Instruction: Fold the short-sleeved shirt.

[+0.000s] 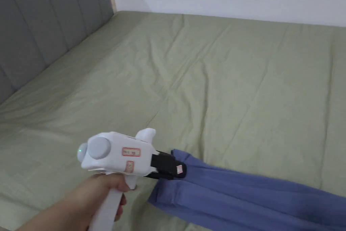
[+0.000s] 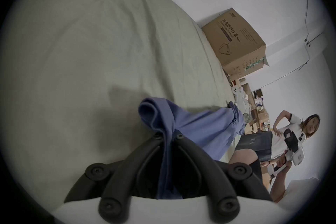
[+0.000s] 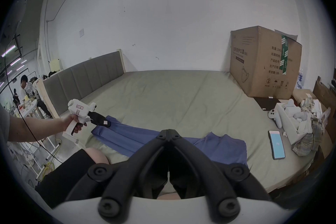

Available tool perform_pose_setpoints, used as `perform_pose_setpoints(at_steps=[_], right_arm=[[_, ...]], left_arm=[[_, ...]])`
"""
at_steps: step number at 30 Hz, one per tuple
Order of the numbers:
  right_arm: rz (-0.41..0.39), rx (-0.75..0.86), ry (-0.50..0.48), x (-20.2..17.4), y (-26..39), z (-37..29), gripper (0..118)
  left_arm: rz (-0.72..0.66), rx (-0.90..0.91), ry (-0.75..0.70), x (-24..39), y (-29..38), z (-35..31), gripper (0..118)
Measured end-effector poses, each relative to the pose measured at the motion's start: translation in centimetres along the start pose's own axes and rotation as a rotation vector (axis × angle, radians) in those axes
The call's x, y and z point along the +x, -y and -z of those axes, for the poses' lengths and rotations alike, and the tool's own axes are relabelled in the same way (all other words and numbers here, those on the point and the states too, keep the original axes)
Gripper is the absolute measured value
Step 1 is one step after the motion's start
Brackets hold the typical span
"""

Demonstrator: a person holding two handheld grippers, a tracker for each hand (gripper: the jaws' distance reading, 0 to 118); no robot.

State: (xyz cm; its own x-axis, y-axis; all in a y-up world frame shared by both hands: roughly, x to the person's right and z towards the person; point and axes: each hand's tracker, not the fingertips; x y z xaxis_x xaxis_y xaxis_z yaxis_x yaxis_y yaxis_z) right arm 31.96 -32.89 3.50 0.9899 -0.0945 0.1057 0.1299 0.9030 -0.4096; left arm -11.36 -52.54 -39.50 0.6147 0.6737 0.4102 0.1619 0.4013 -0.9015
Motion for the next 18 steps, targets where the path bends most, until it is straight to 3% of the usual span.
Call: perform_pose_setpoints(at_steps=[4, 9, 14, 18], right_arm=[[-0.004, 0.018, -0.003, 0.0, 0.2, -0.9, 0], [0.014, 0.039, -0.008, 0.5, 0.8, -2.1, 0], [0.051, 0.031, -0.005, 1.5, 2.1, -2.6, 0], [0.091, 0.035, -0.026, 2.0, 2.6, -2.8, 0]], left_arm=[[0.042, -0.006, -0.163, -1.2, -1.2, -5.2, 5], [-0.033, -0.037, -0.398, -1.2, -2.8, -11.0, 5], [0.021, -0.034, -0.372, 8.3, -3.5, -12.0, 5], [0.05, -0.092, -0.26, 16.2, -3.9, -7.1, 5]])
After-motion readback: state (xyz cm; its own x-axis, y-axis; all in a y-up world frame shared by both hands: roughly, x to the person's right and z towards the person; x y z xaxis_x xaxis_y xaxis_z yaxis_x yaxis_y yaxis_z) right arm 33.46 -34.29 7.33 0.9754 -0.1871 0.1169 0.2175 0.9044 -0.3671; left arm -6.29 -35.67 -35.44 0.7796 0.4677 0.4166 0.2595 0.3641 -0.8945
